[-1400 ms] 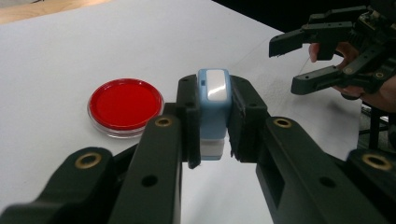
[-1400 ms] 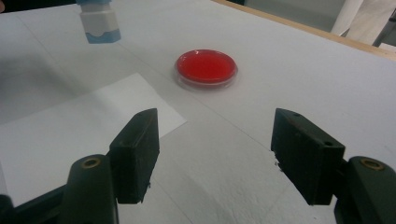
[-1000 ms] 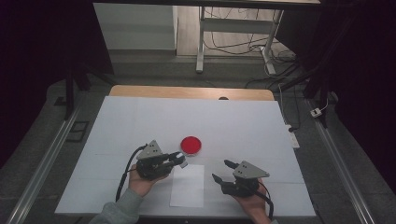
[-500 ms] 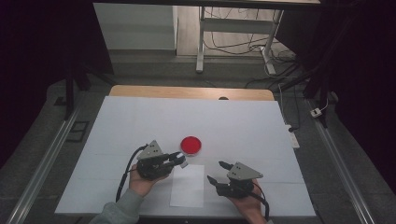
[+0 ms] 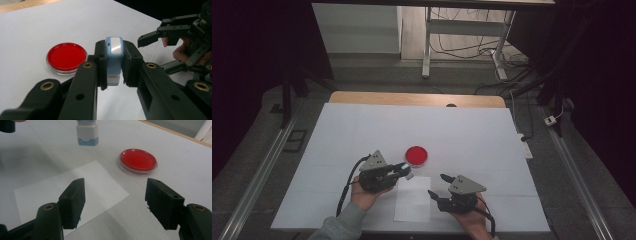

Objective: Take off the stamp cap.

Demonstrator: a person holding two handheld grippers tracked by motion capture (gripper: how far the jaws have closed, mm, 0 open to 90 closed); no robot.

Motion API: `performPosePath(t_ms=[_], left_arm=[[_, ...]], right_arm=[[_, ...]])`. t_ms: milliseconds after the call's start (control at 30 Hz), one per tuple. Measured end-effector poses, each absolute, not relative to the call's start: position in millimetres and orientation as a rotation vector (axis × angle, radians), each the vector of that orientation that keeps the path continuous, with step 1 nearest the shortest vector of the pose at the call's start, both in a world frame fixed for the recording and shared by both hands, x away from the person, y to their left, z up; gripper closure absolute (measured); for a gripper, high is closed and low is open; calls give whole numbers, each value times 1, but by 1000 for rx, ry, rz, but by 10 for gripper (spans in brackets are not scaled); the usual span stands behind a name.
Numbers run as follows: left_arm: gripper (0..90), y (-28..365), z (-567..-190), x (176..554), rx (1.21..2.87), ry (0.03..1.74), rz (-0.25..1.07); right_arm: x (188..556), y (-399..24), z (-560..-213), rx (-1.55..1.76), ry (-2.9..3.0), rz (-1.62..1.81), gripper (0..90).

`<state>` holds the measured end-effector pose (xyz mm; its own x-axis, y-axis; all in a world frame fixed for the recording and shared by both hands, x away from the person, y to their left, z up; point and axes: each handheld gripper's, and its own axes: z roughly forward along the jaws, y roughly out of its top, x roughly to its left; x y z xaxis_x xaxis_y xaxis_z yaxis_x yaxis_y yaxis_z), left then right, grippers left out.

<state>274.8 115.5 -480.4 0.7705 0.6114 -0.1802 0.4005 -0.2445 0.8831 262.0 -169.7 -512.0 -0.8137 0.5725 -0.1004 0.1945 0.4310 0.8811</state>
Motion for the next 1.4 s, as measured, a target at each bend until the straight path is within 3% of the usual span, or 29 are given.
performPosePath(t_ms=[1400], left_arm=[[758,106,-483,273,1878,760,232]], right_arm=[[267,-121,-520,633,2316,1329,326]])
